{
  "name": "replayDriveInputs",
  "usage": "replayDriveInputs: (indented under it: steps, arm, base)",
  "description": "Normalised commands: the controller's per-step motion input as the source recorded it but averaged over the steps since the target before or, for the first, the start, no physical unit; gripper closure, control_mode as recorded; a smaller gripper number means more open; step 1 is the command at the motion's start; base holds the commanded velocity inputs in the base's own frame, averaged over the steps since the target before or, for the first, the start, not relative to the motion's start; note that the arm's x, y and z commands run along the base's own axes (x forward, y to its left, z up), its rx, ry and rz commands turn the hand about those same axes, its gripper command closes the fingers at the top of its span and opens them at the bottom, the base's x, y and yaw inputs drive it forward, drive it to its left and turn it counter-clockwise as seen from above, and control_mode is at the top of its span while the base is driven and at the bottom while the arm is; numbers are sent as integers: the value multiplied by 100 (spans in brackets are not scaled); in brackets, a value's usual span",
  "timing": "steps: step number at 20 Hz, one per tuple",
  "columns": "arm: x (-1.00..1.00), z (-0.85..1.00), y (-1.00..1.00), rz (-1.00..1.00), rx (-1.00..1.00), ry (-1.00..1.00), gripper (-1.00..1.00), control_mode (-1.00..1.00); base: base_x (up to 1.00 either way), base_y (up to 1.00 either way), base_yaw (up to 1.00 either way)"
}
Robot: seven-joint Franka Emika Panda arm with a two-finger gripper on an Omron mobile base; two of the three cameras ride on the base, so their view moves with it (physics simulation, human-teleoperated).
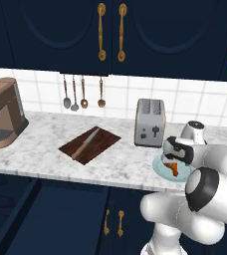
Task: Pick up the knife from the drawer and place it on the cutting board. Then place the meat from the plate to the cutting board.
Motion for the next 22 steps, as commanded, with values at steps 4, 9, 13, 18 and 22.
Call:
replayDriveInputs:
  steps: [4, 9, 13, 18, 22]
  arm:
    - [12, -30, 6, 5, 0, 0, -100, -100]
    - [2, -40, 21, 0, 0, 0, -100, -100]
    - [4, -40, 20, 0, 0, 0, -100, -100]
    - [0, -34, 3, 0, 0, 0, 100, -100]
    - [0, -13, 0, 0, 3, 0, 100, -100]
  base:
    - [0, 0, 0]
    - [0, 0, 0]
    - [0, 0, 0]
    - [0, 0, 0]
    - [0, 0, 0]
